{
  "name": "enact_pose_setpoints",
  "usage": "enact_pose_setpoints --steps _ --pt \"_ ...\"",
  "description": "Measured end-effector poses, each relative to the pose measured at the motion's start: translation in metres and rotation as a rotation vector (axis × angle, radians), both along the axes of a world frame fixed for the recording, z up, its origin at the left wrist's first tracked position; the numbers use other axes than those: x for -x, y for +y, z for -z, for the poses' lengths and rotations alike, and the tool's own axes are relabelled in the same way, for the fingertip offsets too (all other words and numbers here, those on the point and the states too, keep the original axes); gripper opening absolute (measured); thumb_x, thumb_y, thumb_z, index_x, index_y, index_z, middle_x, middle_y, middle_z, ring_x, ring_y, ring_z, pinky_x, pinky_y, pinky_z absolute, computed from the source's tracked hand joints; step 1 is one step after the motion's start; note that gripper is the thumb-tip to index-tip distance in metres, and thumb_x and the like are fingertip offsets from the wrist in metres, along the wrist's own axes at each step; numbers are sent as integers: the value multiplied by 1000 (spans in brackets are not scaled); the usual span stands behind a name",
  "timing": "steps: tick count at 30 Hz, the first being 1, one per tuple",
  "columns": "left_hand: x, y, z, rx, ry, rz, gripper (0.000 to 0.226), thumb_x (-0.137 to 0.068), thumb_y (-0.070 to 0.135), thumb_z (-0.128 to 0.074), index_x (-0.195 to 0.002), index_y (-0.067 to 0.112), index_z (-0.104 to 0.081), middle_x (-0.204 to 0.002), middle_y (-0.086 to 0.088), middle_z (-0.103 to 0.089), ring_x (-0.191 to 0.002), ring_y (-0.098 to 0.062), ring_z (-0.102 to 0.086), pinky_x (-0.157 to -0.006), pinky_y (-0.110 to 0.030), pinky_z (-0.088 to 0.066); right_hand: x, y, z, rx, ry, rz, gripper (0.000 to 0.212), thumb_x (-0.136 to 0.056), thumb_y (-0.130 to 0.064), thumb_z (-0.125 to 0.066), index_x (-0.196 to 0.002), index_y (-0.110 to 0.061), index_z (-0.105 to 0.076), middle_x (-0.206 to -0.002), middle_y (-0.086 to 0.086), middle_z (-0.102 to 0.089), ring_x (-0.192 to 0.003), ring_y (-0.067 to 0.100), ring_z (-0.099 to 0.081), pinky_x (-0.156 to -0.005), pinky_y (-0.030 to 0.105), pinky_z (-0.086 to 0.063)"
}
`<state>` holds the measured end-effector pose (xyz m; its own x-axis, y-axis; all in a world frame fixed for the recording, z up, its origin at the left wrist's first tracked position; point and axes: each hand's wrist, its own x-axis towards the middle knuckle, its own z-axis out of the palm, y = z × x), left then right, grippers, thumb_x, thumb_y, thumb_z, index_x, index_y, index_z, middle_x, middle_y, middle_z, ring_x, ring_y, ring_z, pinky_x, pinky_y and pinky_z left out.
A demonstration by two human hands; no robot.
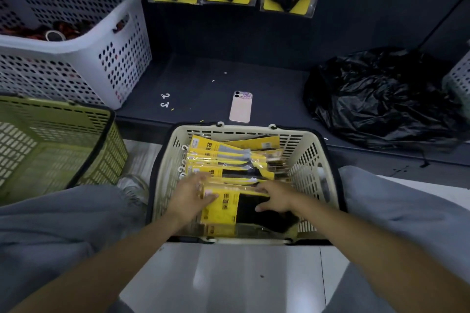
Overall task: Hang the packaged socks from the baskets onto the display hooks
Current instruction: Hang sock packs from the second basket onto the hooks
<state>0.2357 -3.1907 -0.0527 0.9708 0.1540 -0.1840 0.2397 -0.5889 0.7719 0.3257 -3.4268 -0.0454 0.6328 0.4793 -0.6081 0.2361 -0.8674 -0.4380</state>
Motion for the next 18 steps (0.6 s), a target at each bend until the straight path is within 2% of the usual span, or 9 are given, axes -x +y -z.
enact_pose_setpoints --steps 1,3,5,7,9,12,15,16,18 --pt "-7 -2 -11 42 -84 -106 70 -73 31 -79 -134 29 -44 -132 11 -44 -117 -5 -42 -102 -27 -39 -7 -1 -9 -55 14 54 62 -81 -34 -73 -136 -21 -48 -137 3 -52 -122 23 -51 -102 40 -43" --pt "-23 -3 -31 161 -197 -315 100 -67 38 -82 -146 27 -23 -143 9 -28 -128 -6 -28 -106 -29 -30 -19 0 -28 -258 23 166 42 -80 -28 -75 -118 -18 -60 -119 4 -63 -108 22 -60 -95 38 -48" --pt "-39 -3 -47 307 -156 -480 118 -63 47 -81 -150 28 -4 -154 2 -12 -138 -15 -20 -113 -37 -24 -27 5 -47 -513 26 309 24 -81 -19 -75 -103 -16 -65 -105 3 -70 -94 16 -67 -86 33 -53" --pt "-53 -5 -58 490 -43 -499 125 -60 55 -78 -150 26 4 -157 -4 -15 -141 -21 -23 -112 -39 -24 -31 14 -64 -705 48 439 22 -83 -17 -73 -102 -20 -65 -101 -2 -72 -88 6 -69 -77 21 -54" --pt "-63 -9 -66 660 22 -339 121 -59 59 -76 -150 24 -6 -149 0 -36 -135 -17 -36 -109 -35 -28 -33 23 -74 -832 71 500 25 -84 -17 -71 -105 -26 -62 -100 -11 -72 -91 2 -69 -75 14 -52" --pt "-74 -13 -74 637 -86 -117 89 -69 48 -74 -141 21 -30 -125 15 -58 -115 2 -55 -99 -22 -45 -36 30 -78 -923 49 500 33 -84 -12 -71 -114 -22 -60 -102 -16 -70 -97 -2 -66 -74 9 -50" --pt "-75 -18 -73 441 -197 -40 72 -81 36 -68 -138 20 -27 -118 22 -51 -105 13 -52 -83 -5 -43 -40 31 -71 -823 -91 464 53 -79 -14 -76 -128 -12 -54 -120 -2 -63 -113 12 -59 -95 24 -49" --pt "-73 -22 -69 380 -213 -5 67 -85 33 -66 -137 18 -27 -117 24 -47 -105 12 -51 -81 -1 -40 -41 30 -66 -775 -125 466 57 -77 -14 -78 -129 -10 -53 -123 3 -62 -117 17 -56 -100 31 -46" --pt "-67 -29 -57 286 -201 73 59 -90 27 -61 -136 16 -27 -117 22 -43 -112 1 -47 -80 5 -35 -40 28 -54 -719 -135 510 60 -75 -12 -80 -128 -10 -51 -124 6 -62 -120 21 -55 -104 38 -43"
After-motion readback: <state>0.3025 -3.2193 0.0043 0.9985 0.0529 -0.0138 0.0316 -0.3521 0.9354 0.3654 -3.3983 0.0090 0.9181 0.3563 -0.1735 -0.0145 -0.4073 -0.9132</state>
